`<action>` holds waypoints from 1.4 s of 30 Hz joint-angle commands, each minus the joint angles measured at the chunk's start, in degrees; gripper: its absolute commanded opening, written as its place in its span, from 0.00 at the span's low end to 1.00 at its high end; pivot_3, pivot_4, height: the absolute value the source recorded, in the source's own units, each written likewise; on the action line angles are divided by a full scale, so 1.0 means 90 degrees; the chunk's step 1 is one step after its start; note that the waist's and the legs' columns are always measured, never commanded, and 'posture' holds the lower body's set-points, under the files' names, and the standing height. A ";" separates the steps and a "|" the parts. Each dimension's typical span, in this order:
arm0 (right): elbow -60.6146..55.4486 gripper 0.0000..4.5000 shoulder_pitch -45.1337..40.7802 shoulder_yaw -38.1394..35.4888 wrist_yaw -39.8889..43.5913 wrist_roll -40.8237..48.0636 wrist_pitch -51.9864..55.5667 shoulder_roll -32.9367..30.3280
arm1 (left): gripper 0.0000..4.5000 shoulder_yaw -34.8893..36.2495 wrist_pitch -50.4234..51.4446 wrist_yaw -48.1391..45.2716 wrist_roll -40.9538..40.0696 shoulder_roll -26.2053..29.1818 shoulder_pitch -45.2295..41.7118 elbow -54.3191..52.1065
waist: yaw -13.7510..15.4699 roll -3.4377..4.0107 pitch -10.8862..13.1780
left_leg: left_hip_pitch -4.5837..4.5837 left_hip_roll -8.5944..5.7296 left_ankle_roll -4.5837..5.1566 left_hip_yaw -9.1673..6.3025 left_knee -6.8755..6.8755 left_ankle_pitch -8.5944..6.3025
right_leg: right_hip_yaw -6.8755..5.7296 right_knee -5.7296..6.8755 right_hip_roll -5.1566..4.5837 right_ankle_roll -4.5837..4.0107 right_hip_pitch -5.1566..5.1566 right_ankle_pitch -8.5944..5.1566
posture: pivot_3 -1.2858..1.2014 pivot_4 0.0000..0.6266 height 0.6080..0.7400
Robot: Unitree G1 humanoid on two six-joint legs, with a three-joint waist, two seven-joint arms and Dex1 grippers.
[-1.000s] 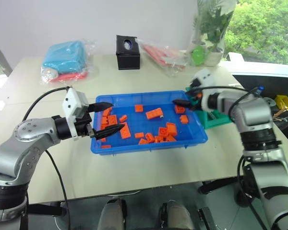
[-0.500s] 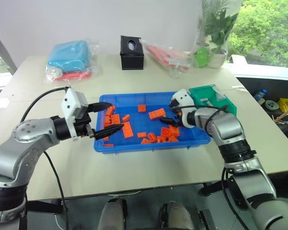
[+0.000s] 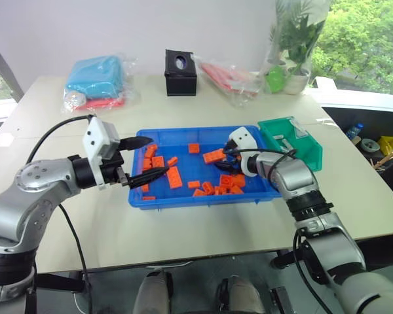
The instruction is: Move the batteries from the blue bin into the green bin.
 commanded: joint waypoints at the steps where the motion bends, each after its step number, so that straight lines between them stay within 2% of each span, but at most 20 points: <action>1: -0.0131 0.36 0.0040 -0.0065 0.0033 0.0015 0.0104 0.0047 | 1.00 0.0124 -0.0044 -0.0023 -0.0055 0.0067 -0.0142 -0.0087 | 0.0001 0.0000 0.0000 | 0.0000 0.0000 0.0000 0.0000 0.0000 0.0000 | 0.0000 0.0000 0.0000 0.0000 0.0000 0.0000 | 0.52 0.24 0.17; 4: -0.0466 0.02 0.0120 -0.0111 0.0079 0.0068 0.0296 -0.0033 | 1.00 0.0119 -0.0048 -0.0033 -0.0053 0.0066 -0.0141 -0.0077 | 0.0004 0.0002 0.0001 | 0.0000 0.0000 0.0000 0.0000 0.0000 0.0000 | 0.0000 0.0001 0.0000 0.0000 -0.0001 0.0000 | 0.52 0.24 0.17; 6: -0.0903 0.02 0.0163 -0.0253 0.0120 0.0196 0.0631 -0.0163 | 1.00 0.0098 -0.0058 -0.0038 -0.0044 0.0051 -0.0152 -0.0057 | 0.0008 0.0004 0.0002 | -0.0002 0.0000 0.0000 0.0000 0.0000 0.0000 | 0.0000 0.0001 -0.0001 0.0000 -0.0002 0.0000 | 0.52 0.24 0.17; 12: -0.2046 0.02 -0.0151 -0.1413 0.0211 0.0819 0.1735 -0.1061 | 1.00 0.0008 -0.0084 -0.0060 -0.0030 -0.0016 -0.0142 -0.0017 | 0.0029 0.0027 0.0017 | -0.0011 0.0000 0.0001 -0.0002 0.0008 -0.0001 | 0.0000 -0.0003 -0.0006 -0.0001 -0.0001 0.0000 | 0.52 0.24 0.17; 18: -0.1676 0.02 -0.0316 -0.2168 0.0149 0.0858 0.1805 -0.2088 | 1.00 -0.0054 -0.0118 -0.0145 -0.0005 -0.0090 -0.0043 0.0035 | 0.0015 0.0022 0.0014 | -0.0005 -0.0002 0.0002 0.0000 0.0003 -0.0004 | -0.0001 -0.0007 -0.0003 0.0000 0.0000 -0.0001 | 0.52 0.24 0.17; 23: -0.1211 0.02 -0.0090 -0.2300 0.0109 0.0831 0.1645 -0.2269 | 1.00 -0.0131 -0.0124 -0.0219 0.0025 -0.0154 -0.0134 0.0123 | 0.0006 0.0008 0.0005 | -0.0002 -0.0001 0.0002 0.0003 0.0002 -0.0004 | 0.0000 -0.0008 -0.0003 0.0000 0.0002 0.0000 | 0.52 0.24 0.17; 27: -0.0828 0.46 -0.0012 -0.2187 0.0090 0.0680 0.1162 -0.2289 | 1.00 -0.0154 -0.0124 -0.0269 0.0008 -0.0162 -0.0226 0.0207 | 0.0008 0.0026 0.0016 | -0.0002 -0.0001 0.0003 0.0006 0.0003 -0.0004 | 0.0000 -0.0008 -0.0006 0.0000 0.0002 0.0000 | 0.52 0.24 0.17; 30: -0.0650 0.79 0.0009 -0.2052 0.0426 0.0604 0.0663 -0.2562 | 1.00 -0.0115 -0.0109 -0.0291 -0.0013 -0.0134 -0.0261 0.0246 | 0.0013 0.0027 0.0017 | -0.0004 -0.0001 0.0003 0.0005 0.0005 -0.0004 | 0.0000 -0.0009 -0.0006 0.0001 0.0002 0.0000 | 0.52 0.24 0.17; 32: -0.0707 0.79 0.0040 -0.2059 0.0984 0.0754 0.0377 -0.2881 | 1.00 -0.0058 -0.0101 -0.0319 -0.0018 -0.0083 -0.0245 0.0252 | 0.0024 0.0034 0.0021 | -0.0005 -0.0002 0.0003 0.0006 0.0007 -0.0004 | 0.0000 -0.0011 -0.0009 0.0001 0.0004 0.0000 | 0.52 0.24 0.17; 36: -0.0929 0.79 0.0429 -0.2123 0.2765 0.1076 -0.0901 -0.3771 | 1.00 0.0228 -0.0013 -0.0470 -0.0152 0.0143 -0.0088 0.0263 | 0.0017 0.0031 0.0020 | -0.0005 -0.0002 0.0007 0.0005 0.0008 -0.0007 | 0.0000 -0.0016 -0.0012 0.0001 0.0009 -0.0001 | 0.52 0.24 0.17; 42: -0.0631 0.79 0.1103 -0.2251 0.4694 0.1306 -0.2297 -0.4722 | 1.00 0.0782 0.0080 -0.1056 -0.0379 0.0754 0.0261 0.0413 | -0.0004 0.0031 0.0021 | 0.0006 0.0003 0.0000 0.0006 0.0005 -0.0014 | -0.0001 -0.0018 -0.0005 0.0001 0.0009 -0.0003 | 0.52 0.24 0.17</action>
